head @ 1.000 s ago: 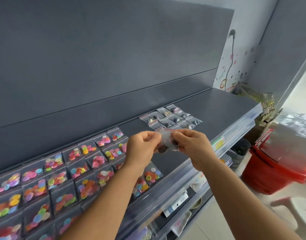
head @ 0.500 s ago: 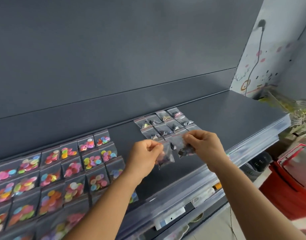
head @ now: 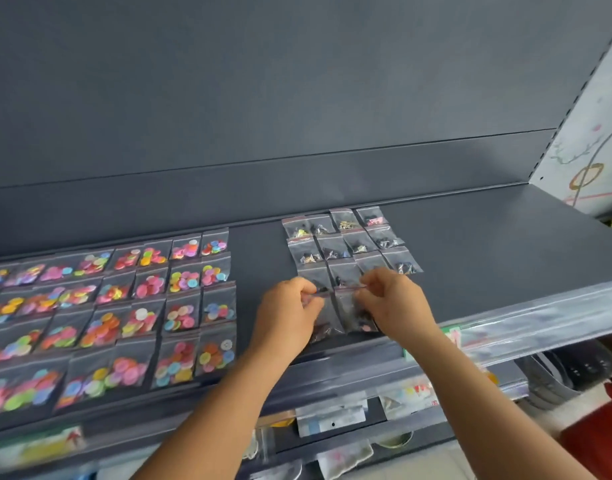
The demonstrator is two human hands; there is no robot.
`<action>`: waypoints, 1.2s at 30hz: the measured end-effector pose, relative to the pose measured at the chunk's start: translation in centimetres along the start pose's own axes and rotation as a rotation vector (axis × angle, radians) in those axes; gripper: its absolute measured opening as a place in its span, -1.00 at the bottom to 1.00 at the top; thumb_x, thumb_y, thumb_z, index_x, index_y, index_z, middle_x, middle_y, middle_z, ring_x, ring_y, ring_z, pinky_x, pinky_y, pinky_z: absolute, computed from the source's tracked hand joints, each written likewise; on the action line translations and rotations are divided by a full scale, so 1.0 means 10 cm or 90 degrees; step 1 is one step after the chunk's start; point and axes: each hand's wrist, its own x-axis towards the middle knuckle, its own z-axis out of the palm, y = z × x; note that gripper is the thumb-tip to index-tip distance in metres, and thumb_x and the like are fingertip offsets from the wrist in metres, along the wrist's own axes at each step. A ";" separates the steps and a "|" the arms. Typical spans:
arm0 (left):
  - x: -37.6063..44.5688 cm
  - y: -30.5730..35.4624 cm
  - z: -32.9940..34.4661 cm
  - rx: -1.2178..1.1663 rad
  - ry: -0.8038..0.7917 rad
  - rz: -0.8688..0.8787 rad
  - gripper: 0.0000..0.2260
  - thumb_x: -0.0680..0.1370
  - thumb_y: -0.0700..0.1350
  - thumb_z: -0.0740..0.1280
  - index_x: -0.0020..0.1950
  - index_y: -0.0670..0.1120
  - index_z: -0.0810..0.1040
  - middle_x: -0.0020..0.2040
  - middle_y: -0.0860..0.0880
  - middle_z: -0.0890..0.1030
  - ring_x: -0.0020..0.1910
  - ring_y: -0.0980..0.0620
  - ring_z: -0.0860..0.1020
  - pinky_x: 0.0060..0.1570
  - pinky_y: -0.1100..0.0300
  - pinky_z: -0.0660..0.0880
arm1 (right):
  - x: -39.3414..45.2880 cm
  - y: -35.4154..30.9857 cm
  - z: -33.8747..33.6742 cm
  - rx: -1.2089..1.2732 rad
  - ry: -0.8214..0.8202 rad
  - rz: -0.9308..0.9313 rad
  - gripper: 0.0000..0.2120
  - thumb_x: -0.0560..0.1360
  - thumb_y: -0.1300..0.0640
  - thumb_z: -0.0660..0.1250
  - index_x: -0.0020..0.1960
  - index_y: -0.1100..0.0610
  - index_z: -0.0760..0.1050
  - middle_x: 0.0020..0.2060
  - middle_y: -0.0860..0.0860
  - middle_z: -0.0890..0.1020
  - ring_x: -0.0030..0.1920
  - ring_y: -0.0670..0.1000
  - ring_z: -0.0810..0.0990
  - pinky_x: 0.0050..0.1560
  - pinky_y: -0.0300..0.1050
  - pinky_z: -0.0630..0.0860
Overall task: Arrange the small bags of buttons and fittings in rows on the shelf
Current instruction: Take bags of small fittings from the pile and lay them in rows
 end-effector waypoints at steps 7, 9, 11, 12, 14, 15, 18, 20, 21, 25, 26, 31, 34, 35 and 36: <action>-0.20 0.09 0.00 0.149 -0.008 0.095 -0.73 0.59 -0.01 0.25 0.26 -0.01 0.55 0.22 0.05 0.51 0.22 0.04 0.38 0.12 0.19 0.37 | -0.08 0.08 -0.02 -0.107 -0.018 -0.190 -0.79 0.48 0.13 0.35 0.11 0.03 0.60 0.10 0.01 0.56 0.12 0.06 0.50 0.10 -0.08 0.46; -0.25 0.08 0.04 0.173 -0.050 0.095 -0.74 0.59 -0.02 0.25 0.23 -0.05 0.58 0.21 0.04 0.53 0.19 0.02 0.39 0.13 0.14 0.41 | -0.12 0.08 0.00 -0.118 -0.061 -0.223 -0.82 0.48 0.14 0.34 0.06 0.03 0.62 0.08 0.00 0.58 0.13 0.05 0.47 0.16 -0.07 0.45; -0.27 0.07 0.07 0.190 -0.074 0.087 -0.76 0.59 -0.02 0.25 0.15 -0.10 0.60 0.17 0.02 0.55 0.15 0.00 0.40 0.10 0.10 0.43 | -0.13 0.11 0.02 -0.138 -0.086 -0.262 -0.90 0.46 0.16 0.33 -0.10 0.07 0.62 -0.07 -0.01 0.60 0.03 0.04 0.48 0.12 -0.05 0.44; -0.27 0.07 0.07 0.192 -0.078 0.088 -0.76 0.59 -0.03 0.25 0.14 -0.11 0.60 0.17 0.02 0.55 0.15 0.00 0.40 0.09 0.10 0.43 | -0.13 0.13 0.03 -0.148 -0.089 -0.275 -0.92 0.45 0.17 0.32 -0.16 0.09 0.60 -0.15 -0.01 0.59 -0.03 0.02 0.47 0.06 -0.08 0.43; -0.27 0.08 0.08 0.186 -0.079 0.095 -0.76 0.59 -0.04 0.25 0.16 -0.10 0.60 0.18 0.02 0.54 0.16 0.00 0.40 0.10 0.11 0.43 | -0.13 0.15 0.01 -0.158 -0.084 -0.282 -0.91 0.44 0.19 0.32 -0.21 0.13 0.59 -0.22 0.00 0.59 -0.10 -0.01 0.45 -0.03 -0.17 0.37; -0.27 0.09 0.08 0.184 -0.078 0.098 -0.76 0.59 -0.04 0.25 0.17 -0.10 0.60 0.19 0.02 0.54 0.17 0.00 0.40 0.10 0.11 0.43 | -0.12 0.16 0.00 -0.163 -0.079 -0.286 -0.90 0.44 0.20 0.32 -0.21 0.15 0.59 -0.23 0.01 0.60 -0.12 -0.01 0.46 -0.05 -0.19 0.34; -0.26 0.10 0.10 0.185 -0.076 0.105 -0.76 0.59 -0.04 0.25 0.19 -0.08 0.59 0.21 0.02 0.53 0.19 0.00 0.40 0.11 0.13 0.42 | -0.12 0.16 -0.03 -0.174 -0.080 -0.288 -0.90 0.45 0.20 0.32 -0.20 0.16 0.60 -0.21 0.02 0.59 -0.11 0.05 0.48 -0.08 -0.16 0.40; -0.26 0.10 0.11 0.194 -0.077 0.102 -0.76 0.59 -0.04 0.25 0.19 -0.08 0.59 0.20 0.02 0.53 0.19 0.00 0.39 0.09 0.12 0.43 | -0.12 0.14 -0.03 -0.171 -0.090 -0.282 -0.89 0.45 0.17 0.31 -0.22 0.11 0.59 -0.23 -0.03 0.55 -0.11 0.06 0.48 -0.10 -0.09 0.48; -0.26 0.10 0.11 0.198 -0.079 0.100 -0.75 0.59 -0.04 0.25 0.18 -0.09 0.59 0.20 0.02 0.53 0.19 0.00 0.39 0.09 0.12 0.43 | -0.12 0.13 -0.03 -0.175 -0.095 -0.277 -0.88 0.45 0.16 0.31 -0.23 0.08 0.59 -0.23 -0.05 0.53 -0.11 0.06 0.48 -0.12 -0.07 0.50; -0.27 0.12 0.09 0.216 -0.082 0.096 -0.71 0.59 -0.01 0.24 0.24 -0.12 0.54 0.25 0.00 0.49 0.23 0.00 0.38 0.14 0.10 0.44 | -0.13 0.09 -0.05 -0.189 -0.102 -0.254 -0.89 0.46 0.13 0.29 -0.21 0.07 0.57 -0.17 -0.08 0.52 -0.03 0.06 0.50 -0.13 -0.09 0.50; -0.28 0.12 0.07 0.223 -0.076 0.097 -0.69 0.60 0.00 0.23 0.28 -0.12 0.51 0.27 0.00 0.48 0.24 0.01 0.38 0.16 0.11 0.43 | -0.15 0.07 -0.05 -0.192 -0.101 -0.248 -0.89 0.47 0.12 0.29 -0.14 0.09 0.58 -0.11 -0.06 0.54 0.03 0.06 0.50 -0.10 -0.09 0.50; -0.38 0.04 -0.12 0.279 -0.008 0.099 -0.56 0.61 0.04 0.19 0.46 -0.07 0.31 0.38 0.02 0.40 0.37 0.04 0.31 0.32 0.18 0.28 | -0.24 -0.12 0.02 -0.218 -0.110 -0.289 -0.60 0.54 0.03 0.26 0.36 0.06 0.41 0.30 -0.04 0.48 0.30 0.06 0.39 0.21 -0.12 0.38; -0.48 -0.09 -0.31 0.323 0.010 0.074 -0.51 0.62 0.06 0.16 0.51 -0.06 0.19 0.48 0.02 0.28 0.47 0.03 0.18 0.41 0.17 0.14 | -0.31 -0.30 0.18 -0.225 -0.095 -0.360 -0.49 0.52 -0.02 0.29 0.43 0.07 0.31 0.37 -0.03 0.41 0.35 0.08 0.35 0.33 -0.09 0.28; -0.52 -0.14 -0.38 0.337 0.018 0.061 -0.50 0.62 0.07 0.14 0.53 -0.04 0.15 0.50 0.02 0.24 0.49 0.03 0.14 0.43 0.17 0.11 | -0.34 -0.37 0.24 -0.228 -0.091 -0.379 -0.47 0.52 -0.03 0.31 0.43 0.08 0.30 0.39 -0.01 0.38 0.37 0.09 0.34 0.35 -0.06 0.27; -0.57 -0.21 -0.46 0.348 0.027 0.048 -0.49 0.63 0.08 0.14 0.53 -0.03 0.12 0.51 0.02 0.21 0.50 0.03 0.12 0.44 0.16 0.09 | -0.38 -0.45 0.31 -0.235 -0.089 -0.394 -0.45 0.51 -0.03 0.31 0.45 0.09 0.28 0.41 -0.01 0.36 0.39 0.09 0.32 0.37 -0.04 0.26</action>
